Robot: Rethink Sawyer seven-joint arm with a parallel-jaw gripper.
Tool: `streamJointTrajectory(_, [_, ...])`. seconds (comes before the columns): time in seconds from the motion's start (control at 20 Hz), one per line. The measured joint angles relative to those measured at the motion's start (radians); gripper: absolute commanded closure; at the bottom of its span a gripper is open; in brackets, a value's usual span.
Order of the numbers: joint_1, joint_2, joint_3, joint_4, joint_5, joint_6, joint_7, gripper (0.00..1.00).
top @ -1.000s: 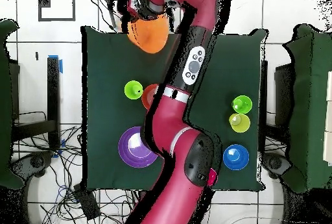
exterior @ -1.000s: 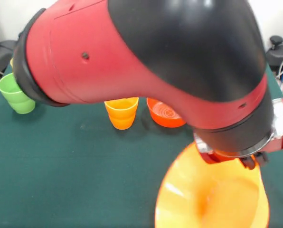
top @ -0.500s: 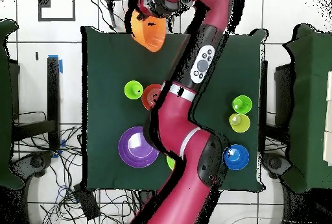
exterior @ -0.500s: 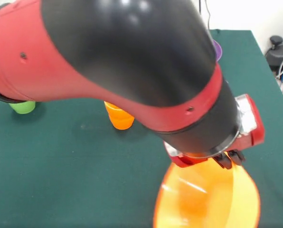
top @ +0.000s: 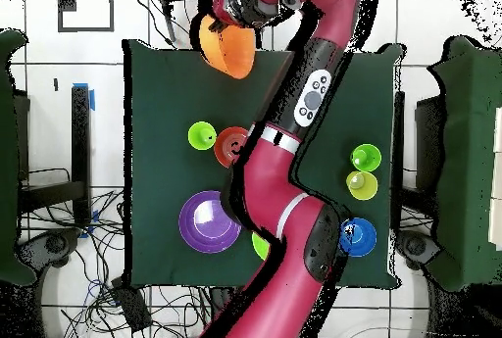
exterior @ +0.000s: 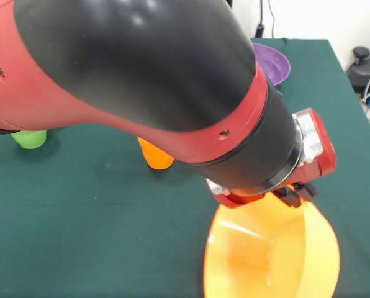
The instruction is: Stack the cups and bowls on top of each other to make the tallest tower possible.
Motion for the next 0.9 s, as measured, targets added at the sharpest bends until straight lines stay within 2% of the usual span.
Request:
streamJointTrajectory(0.2, [0.0, 0.002, -0.014, 0.011, 0.062, 0.022, 0.0, 1.0])
streamJointTrajectory(0.35, [-0.001, 0.005, -0.043, 0.035, 0.137, 0.033, 0.0, 1.0])
streamJointTrajectory(0.5, [-0.005, 0.011, -0.091, 0.08, 0.247, 0.036, 0.012, 1.0])
streamJointTrajectory(0.55, [-0.01, 0.015, -0.125, 0.115, 0.314, 0.035, 0.028, 1.0])
streamJointTrajectory(0.7, [-0.019, 0.021, -0.157, 0.154, 0.375, 0.036, 0.051, 1.0])
streamJointTrajectory(0.75, [-0.03, 0.027, -0.186, 0.195, 0.429, 0.036, 0.079, 1.0])
streamJointTrajectory(0.9, [-0.054, 0.038, -0.233, 0.265, 0.511, 0.036, 0.141, 1.0])
